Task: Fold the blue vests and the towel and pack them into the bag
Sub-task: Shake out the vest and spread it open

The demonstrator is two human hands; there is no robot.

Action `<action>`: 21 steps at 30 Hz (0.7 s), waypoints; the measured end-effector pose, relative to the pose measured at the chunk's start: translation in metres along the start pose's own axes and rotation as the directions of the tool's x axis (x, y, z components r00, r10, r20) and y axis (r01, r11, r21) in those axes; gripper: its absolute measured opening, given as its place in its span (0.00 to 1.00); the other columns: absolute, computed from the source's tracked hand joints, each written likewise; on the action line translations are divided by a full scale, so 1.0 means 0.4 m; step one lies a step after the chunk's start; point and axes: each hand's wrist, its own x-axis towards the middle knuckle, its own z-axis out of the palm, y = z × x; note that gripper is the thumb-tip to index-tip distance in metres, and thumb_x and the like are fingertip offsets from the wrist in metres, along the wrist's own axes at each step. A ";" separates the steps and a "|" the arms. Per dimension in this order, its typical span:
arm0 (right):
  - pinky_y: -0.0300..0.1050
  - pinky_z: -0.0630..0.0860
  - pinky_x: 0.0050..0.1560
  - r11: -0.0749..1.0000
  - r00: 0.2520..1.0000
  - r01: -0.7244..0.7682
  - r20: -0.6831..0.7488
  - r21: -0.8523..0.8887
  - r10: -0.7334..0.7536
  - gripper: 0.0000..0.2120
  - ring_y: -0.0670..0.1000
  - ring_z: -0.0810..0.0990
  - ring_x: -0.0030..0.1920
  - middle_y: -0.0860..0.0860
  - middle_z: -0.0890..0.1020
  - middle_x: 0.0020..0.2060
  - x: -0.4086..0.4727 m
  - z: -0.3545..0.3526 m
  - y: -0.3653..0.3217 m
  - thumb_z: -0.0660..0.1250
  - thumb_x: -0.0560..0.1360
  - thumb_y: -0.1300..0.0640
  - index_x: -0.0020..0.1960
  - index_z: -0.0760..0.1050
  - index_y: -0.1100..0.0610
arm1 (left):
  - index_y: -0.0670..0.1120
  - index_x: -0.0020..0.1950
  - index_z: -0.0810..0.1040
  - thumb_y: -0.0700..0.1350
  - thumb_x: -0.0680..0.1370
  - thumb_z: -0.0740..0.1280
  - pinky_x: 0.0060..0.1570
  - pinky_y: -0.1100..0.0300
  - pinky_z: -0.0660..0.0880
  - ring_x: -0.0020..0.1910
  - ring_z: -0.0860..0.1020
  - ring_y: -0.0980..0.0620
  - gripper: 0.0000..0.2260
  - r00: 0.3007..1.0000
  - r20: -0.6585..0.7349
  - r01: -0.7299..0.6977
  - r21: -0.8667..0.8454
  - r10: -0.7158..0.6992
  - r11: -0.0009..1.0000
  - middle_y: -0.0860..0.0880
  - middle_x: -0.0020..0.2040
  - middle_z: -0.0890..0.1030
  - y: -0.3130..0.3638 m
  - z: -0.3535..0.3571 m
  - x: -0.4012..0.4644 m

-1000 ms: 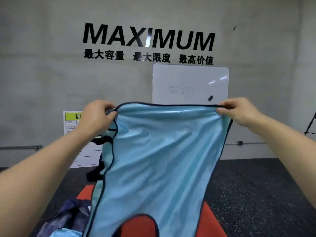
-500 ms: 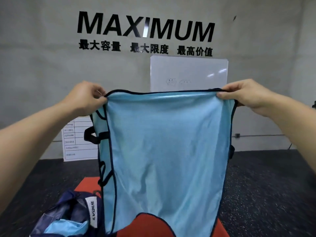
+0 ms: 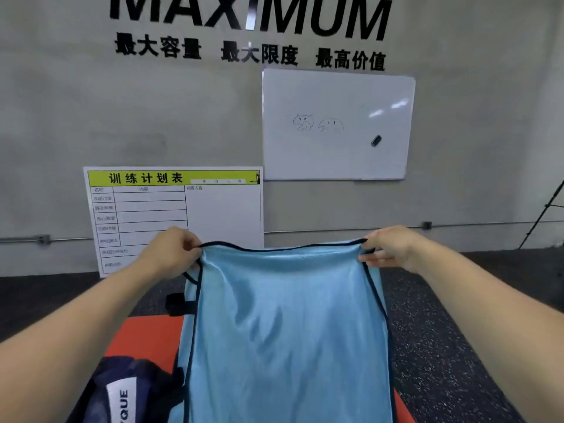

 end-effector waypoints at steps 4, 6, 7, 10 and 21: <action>0.41 0.84 0.46 0.982 0.991 0.125 -0.068 0.139 -0.117 0.08 0.55 0.86 0.51 0.61 0.85 0.55 0.141 0.066 0.048 0.68 0.79 0.68 0.58 0.79 0.65 | 0.49 0.42 0.83 0.40 0.79 0.69 0.51 0.53 0.78 0.44 0.83 0.47 0.08 0.995 -0.104 -0.002 -0.092 -0.008 0.996 0.51 0.40 0.85 -0.041 0.086 0.116; 0.40 0.83 0.47 0.957 0.969 0.230 -0.129 0.177 -0.209 0.08 0.55 0.85 0.54 0.61 0.85 0.55 0.182 0.086 0.048 0.68 0.79 0.67 0.58 0.79 0.65 | 0.48 0.44 0.83 0.40 0.79 0.69 0.53 0.53 0.78 0.45 0.84 0.46 0.06 0.984 -0.175 -0.011 -0.134 -0.012 0.991 0.50 0.42 0.85 -0.045 0.094 0.167; 0.40 0.83 0.49 0.940 0.956 0.277 -0.156 0.197 -0.249 0.07 0.55 0.85 0.55 0.60 0.85 0.55 0.208 0.096 0.050 0.69 0.79 0.67 0.56 0.80 0.63 | 0.48 0.45 0.83 0.41 0.79 0.69 0.54 0.53 0.78 0.46 0.83 0.47 0.05 0.978 -0.208 -0.025 -0.135 -0.003 0.990 0.50 0.43 0.85 -0.047 0.101 0.195; 0.42 0.81 0.56 0.894 0.919 0.383 -0.198 0.233 -0.342 0.05 0.54 0.85 0.57 0.58 0.85 0.53 0.264 0.113 0.047 0.68 0.79 0.66 0.52 0.81 0.59 | 0.48 0.49 0.84 0.42 0.80 0.68 0.55 0.53 0.77 0.49 0.83 0.48 0.05 0.959 -0.284 -0.062 -0.159 0.015 0.985 0.50 0.47 0.85 -0.050 0.120 0.253; 0.52 0.80 0.64 0.870 0.890 0.449 -0.191 0.204 -0.414 0.06 0.60 0.83 0.60 0.59 0.85 0.51 0.259 0.082 0.142 0.70 0.77 0.68 0.50 0.82 0.59 | 0.46 0.51 0.84 0.40 0.81 0.67 0.43 0.66 0.74 0.46 0.83 0.54 0.06 0.953 -0.301 -0.108 -0.258 0.027 0.960 0.49 0.48 0.85 -0.058 0.179 0.196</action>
